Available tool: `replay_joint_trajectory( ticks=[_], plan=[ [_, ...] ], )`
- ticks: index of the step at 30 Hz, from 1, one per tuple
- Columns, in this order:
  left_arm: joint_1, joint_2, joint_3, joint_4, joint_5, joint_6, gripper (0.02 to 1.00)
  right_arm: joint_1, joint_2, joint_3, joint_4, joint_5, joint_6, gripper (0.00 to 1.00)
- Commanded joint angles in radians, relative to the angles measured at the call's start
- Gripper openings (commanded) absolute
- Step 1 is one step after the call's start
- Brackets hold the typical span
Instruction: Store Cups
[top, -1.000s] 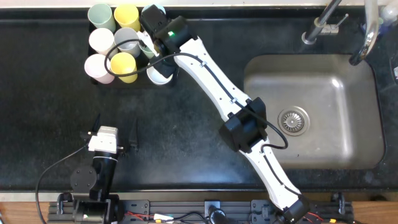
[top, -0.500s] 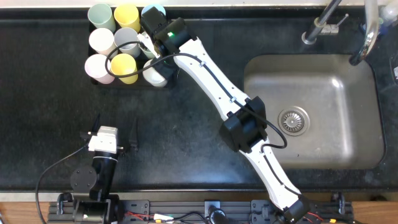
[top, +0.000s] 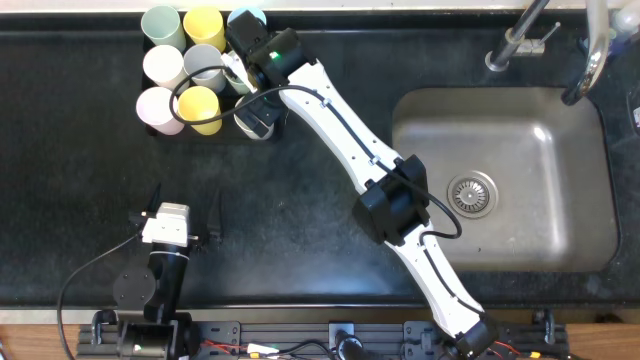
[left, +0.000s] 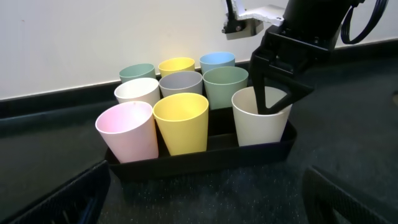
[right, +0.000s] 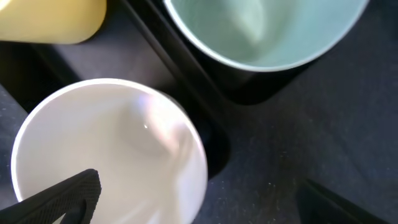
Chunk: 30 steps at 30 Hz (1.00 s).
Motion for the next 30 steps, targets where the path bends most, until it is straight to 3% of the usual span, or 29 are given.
replay_joint_trajectory(
  ticks=[1, 9, 13, 15, 18, 20, 25, 27, 30],
  plan=[
    [0.005, -0.010, 0.000, -0.004, 0.013, 0.018, 0.998, -0.028, -0.033, 0.133, 0.005, 0.043, 0.038, 0.998],
    [0.005, -0.010, 0.000, -0.004, 0.013, 0.018, 1.000, -0.102, -0.145, 0.369, -0.082, 0.048, 0.151, 0.996],
    [0.005, -0.010, 0.000, -0.004, 0.013, 0.018, 1.000, -0.184, -0.259, 0.393, -0.175, 0.050, 0.153, 0.996],
    [0.005, -0.010, 0.000, -0.004, 0.013, 0.018, 1.000, -0.230, -0.307, 0.389, -0.227, 0.106, 0.147, 0.998],
    [0.005, -0.010, 0.000, -0.004, 0.013, 0.018, 0.998, -0.285, -0.388, 0.342, -0.252, 0.276, 0.178, 0.996],
    [0.005, -0.010, 0.000, -0.004, 0.013, 0.018, 0.998, -0.313, -0.472, 0.251, -0.252, 0.360, 0.251, 0.998],
    [0.005, -0.010, 0.000, -0.004, 0.013, 0.018, 0.998, -0.380, -0.758, -0.179, -0.251, 0.369, 0.306, 0.998],
    [0.005, -0.010, 0.000, -0.004, 0.013, 0.018, 0.998, -0.407, -0.896, -0.392, -0.240, 0.333, 0.348, 0.998],
    [0.005, -0.010, 0.000, -0.004, 0.013, 0.018, 0.998, -0.463, -1.112, -0.712, -0.167, 0.178, 0.396, 0.998]
  ],
)
